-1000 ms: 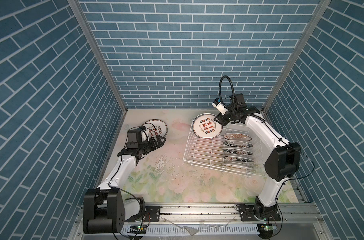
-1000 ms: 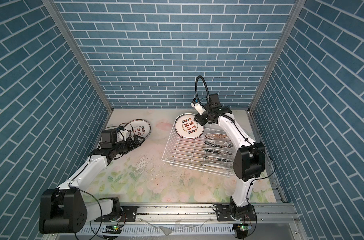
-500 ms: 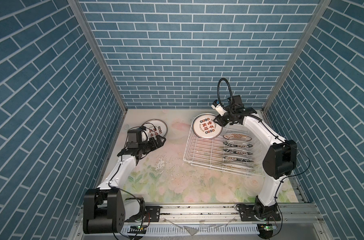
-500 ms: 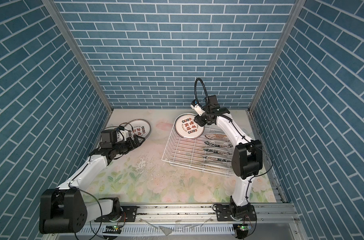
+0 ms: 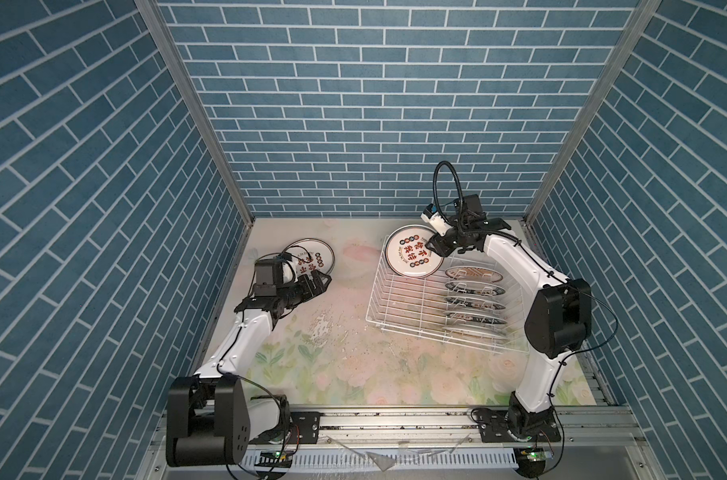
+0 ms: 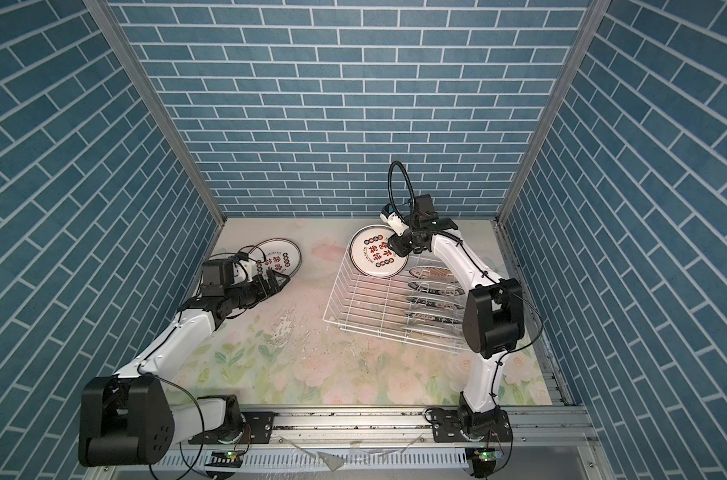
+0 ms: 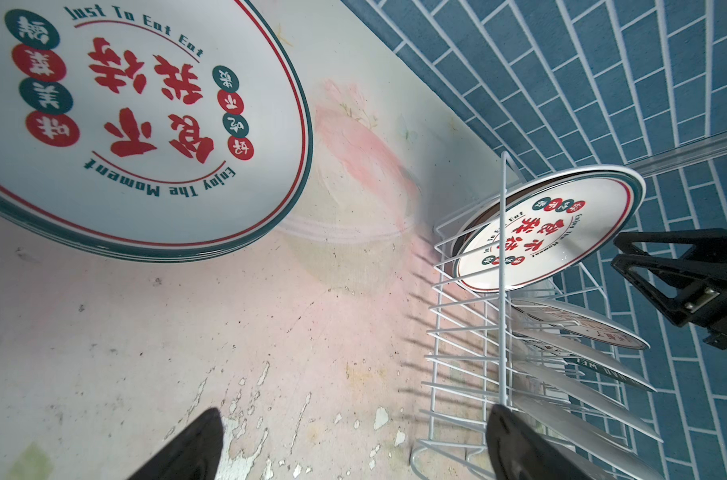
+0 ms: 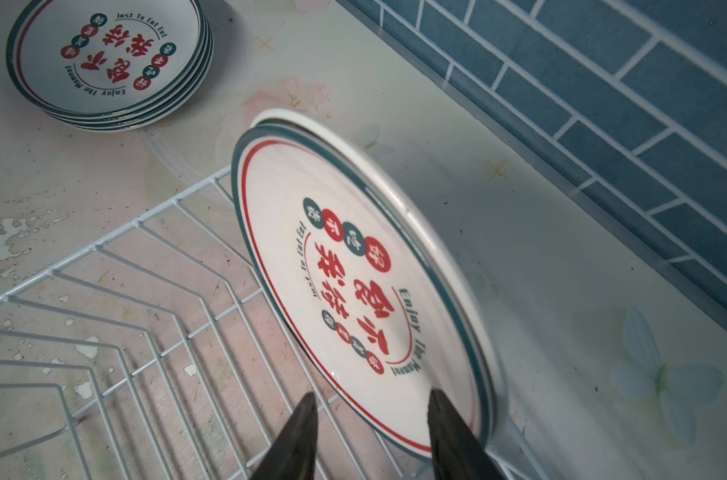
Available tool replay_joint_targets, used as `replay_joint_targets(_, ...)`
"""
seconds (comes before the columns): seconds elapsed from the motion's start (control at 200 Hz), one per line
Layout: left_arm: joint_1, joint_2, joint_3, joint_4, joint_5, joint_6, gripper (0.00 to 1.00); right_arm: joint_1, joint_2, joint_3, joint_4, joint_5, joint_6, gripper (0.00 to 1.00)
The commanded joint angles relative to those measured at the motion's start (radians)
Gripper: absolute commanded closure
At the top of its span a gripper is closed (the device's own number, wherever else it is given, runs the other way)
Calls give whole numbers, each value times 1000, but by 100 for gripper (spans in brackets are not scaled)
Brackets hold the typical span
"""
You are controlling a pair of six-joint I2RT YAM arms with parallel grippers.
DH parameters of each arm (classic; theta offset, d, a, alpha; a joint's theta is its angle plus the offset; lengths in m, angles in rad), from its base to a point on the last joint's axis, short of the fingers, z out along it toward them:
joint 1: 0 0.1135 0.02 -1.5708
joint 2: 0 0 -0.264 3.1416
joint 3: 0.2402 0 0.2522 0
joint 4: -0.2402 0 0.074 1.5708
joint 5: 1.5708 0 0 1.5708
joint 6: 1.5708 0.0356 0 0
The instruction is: Unload the plates from the dish rack
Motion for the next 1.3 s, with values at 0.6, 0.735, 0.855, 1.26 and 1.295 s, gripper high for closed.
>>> replay_joint_targets(0.6, -5, 23, -21, 27, -14, -2, 1, -5, -113, -127, 62, 48, 25, 56)
replay_joint_targets(0.735, -5, 23, -21, 22, -16, 1, 1, -7, -147, -179, 89, 74, 57, 56)
replay_joint_targets(0.855, -5, 21, -22, 25, -14, -1, 1, -13, -153, -202, 98, 110, 88, 56)
replay_joint_targets(1.26, -5, 5, -19, 16, -13, 2, 1, -34, -122, -244, 160, 109, 181, 55)
replay_joint_targets(1.295, -5, 5, -20, 17, -13, 1, 1, -34, -118, -243, 163, 117, 196, 55)
